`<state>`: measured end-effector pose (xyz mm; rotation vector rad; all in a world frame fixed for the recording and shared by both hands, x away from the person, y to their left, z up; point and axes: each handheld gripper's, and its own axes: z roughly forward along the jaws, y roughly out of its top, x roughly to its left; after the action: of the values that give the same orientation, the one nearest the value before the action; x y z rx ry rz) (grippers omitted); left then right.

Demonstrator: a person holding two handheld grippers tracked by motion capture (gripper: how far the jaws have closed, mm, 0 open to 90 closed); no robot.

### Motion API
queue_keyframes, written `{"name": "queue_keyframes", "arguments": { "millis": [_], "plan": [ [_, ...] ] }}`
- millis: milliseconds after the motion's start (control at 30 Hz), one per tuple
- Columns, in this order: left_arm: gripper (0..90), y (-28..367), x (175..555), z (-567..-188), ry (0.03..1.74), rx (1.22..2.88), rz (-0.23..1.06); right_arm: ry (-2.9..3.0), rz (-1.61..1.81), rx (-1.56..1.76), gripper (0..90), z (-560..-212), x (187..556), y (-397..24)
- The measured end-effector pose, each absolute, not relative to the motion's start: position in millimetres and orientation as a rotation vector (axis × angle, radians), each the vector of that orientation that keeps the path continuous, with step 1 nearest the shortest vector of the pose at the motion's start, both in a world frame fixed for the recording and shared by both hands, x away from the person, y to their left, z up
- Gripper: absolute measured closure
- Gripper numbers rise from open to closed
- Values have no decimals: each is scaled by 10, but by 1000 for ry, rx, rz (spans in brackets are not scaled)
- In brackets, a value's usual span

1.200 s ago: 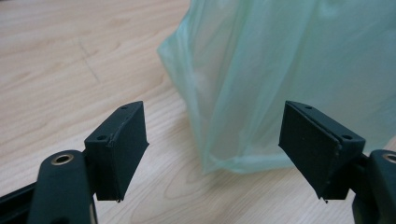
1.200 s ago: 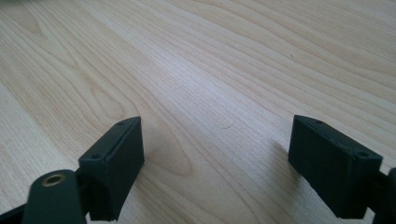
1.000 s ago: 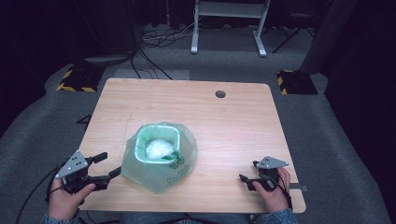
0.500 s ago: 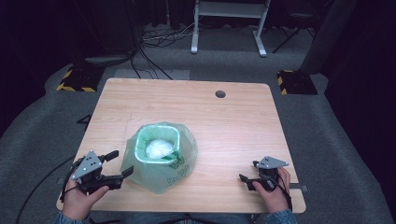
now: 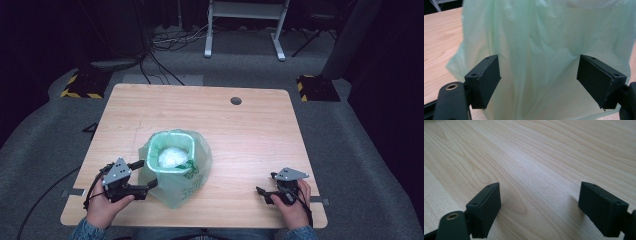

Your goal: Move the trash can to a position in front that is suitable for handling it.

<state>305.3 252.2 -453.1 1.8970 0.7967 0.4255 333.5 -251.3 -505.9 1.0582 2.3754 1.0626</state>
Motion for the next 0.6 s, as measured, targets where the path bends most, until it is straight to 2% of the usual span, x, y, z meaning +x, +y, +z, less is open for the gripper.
{"name": "queue_keyframes", "arguments": {
  "millis": [300,600],
  "plan": [
    [174,2287,3207,-4560,746,1924,411,2373,1062,1061,182,-5059,3338,-2512],
    [210,1999,3386,-4570,730,1921,437,2373,1062,1061,182,-5059,3341,-2512]
  ]
}}
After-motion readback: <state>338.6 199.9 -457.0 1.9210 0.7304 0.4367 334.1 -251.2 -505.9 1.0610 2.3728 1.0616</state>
